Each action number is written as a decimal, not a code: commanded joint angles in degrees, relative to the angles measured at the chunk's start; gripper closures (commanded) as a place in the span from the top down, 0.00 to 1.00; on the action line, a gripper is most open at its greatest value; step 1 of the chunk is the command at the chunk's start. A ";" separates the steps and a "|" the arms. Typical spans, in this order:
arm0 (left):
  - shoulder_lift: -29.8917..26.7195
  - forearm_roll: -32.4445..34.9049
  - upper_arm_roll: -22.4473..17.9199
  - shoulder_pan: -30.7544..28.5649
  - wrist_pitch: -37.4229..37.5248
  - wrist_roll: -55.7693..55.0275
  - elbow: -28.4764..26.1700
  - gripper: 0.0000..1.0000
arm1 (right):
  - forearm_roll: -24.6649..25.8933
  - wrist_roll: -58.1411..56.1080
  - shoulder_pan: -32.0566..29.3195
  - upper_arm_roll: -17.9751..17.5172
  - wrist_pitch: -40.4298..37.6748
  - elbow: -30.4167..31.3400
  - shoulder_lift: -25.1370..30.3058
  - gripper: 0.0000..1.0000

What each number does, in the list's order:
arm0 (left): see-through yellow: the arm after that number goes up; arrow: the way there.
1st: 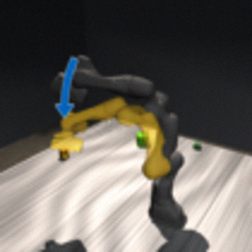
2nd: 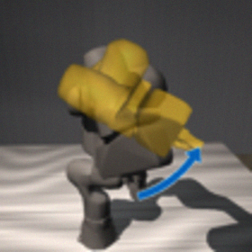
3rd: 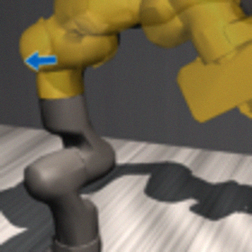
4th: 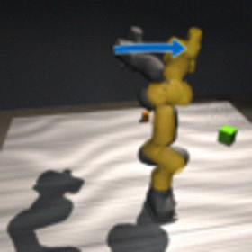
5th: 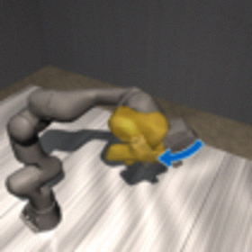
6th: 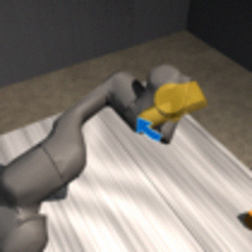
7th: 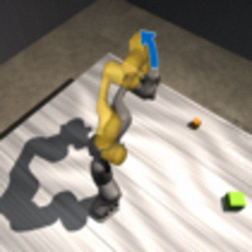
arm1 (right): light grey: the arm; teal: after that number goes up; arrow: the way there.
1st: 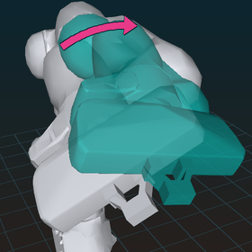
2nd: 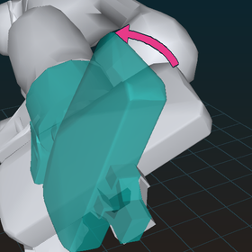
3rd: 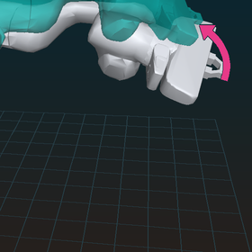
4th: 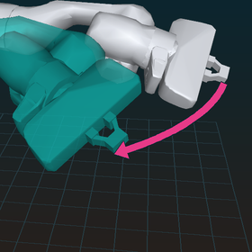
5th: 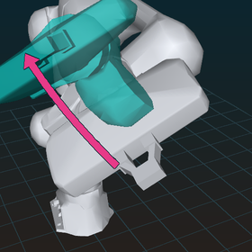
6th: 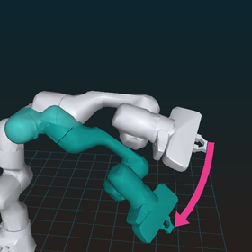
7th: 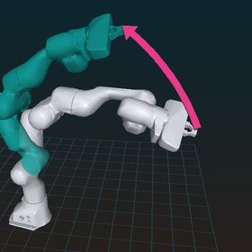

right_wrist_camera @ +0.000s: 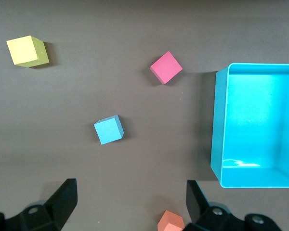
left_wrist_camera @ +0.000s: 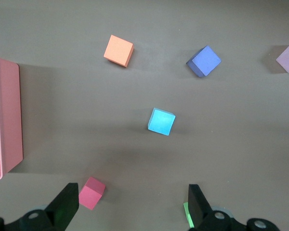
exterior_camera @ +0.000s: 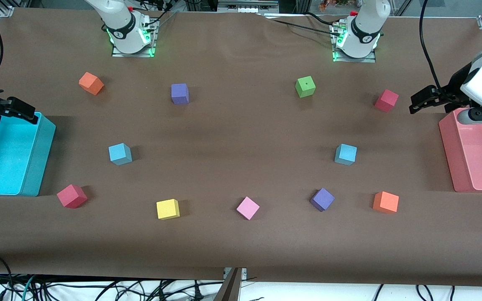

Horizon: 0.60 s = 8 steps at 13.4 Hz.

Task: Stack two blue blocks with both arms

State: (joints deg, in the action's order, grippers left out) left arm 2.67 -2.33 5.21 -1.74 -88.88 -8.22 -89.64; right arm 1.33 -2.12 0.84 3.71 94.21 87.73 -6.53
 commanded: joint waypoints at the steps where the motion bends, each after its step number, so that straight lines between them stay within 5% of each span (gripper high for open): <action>1: 0.05 0.21 0.50 -0.46 2.04 0.13 1.48 1.00 | 0.07 0.54 -0.66 -0.63 0.19 0.25 0.29 1.00; 8: 0.49 -0.47 0.50 -0.46 1.87 0.31 2.36 1.00 | 0.16 0.80 -0.66 -0.54 0.10 -0.02 0.29 1.00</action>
State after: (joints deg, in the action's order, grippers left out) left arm 2.67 -2.33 5.23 -1.76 -88.47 -8.21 -89.00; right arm 1.33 -2.11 0.78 3.73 94.24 87.73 -6.53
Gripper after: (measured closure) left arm 0.000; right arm 0.000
